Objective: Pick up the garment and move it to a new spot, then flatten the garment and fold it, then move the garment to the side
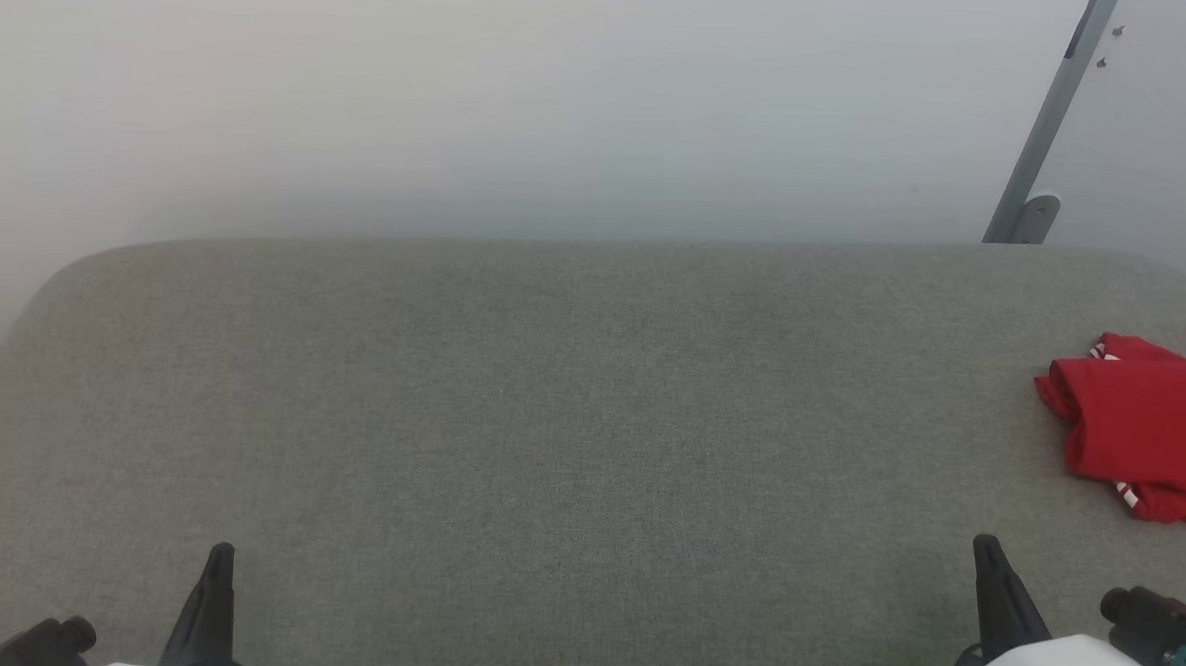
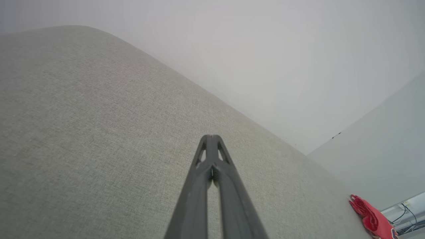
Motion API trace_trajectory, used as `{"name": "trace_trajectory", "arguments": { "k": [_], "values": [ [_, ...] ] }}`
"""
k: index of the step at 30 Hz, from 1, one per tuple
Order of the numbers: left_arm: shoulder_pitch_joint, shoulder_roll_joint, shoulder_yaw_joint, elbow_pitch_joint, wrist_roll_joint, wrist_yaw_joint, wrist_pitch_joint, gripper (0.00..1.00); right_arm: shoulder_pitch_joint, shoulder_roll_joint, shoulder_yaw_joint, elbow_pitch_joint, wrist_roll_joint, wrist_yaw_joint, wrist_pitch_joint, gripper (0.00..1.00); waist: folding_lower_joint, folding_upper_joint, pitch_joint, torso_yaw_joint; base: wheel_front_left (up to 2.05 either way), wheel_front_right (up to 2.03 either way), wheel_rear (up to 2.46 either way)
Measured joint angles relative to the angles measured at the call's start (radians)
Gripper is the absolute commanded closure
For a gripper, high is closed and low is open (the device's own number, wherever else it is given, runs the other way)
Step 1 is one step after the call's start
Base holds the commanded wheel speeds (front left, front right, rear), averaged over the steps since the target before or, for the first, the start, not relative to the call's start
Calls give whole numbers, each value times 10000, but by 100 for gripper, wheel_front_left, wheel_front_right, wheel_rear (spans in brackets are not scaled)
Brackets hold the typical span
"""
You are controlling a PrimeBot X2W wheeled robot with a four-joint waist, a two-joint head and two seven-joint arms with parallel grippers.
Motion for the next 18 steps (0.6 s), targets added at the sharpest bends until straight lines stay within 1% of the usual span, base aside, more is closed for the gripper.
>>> {"name": "trace_trajectory", "arguments": {
  "k": [1,18],
  "values": [
    [0,0,0,0,0,0,0,100,0,0,0,0,0,0,0,100,0,0,0,0,0,0,0],
    [-520,-301,59,92,-2002,0,600,100,-248,23,-69,-107,2602,0,585,100,1,0,113,-10,0,0,0]
  ]
}}
